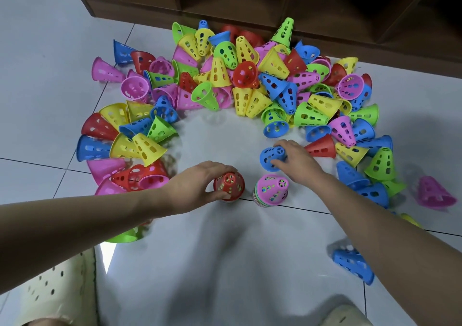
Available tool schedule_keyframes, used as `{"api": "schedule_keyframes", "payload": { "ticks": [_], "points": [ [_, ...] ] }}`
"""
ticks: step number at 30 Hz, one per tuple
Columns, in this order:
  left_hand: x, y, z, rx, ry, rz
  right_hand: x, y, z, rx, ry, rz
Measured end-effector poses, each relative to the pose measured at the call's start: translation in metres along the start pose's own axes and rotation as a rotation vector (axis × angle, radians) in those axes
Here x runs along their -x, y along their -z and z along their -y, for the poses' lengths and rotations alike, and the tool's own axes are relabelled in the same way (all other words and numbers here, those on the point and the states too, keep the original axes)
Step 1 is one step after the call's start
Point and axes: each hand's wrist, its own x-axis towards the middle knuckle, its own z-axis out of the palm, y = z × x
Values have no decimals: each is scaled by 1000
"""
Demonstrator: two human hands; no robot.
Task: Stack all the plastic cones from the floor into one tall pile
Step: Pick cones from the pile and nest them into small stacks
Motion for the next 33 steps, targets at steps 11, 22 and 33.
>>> {"api": "schedule_keyframes", "payload": {
  "ticks": [11,22,33],
  "points": [
    [42,37,81,-524,503,-258,50,29,10,-539,60,-439],
    [43,46,88,-150,854,-377,142,46,50,-644,241,-570],
    [41,43,76,-33,687,-362,168,26,50,-484,123,-478]
  ]
}}
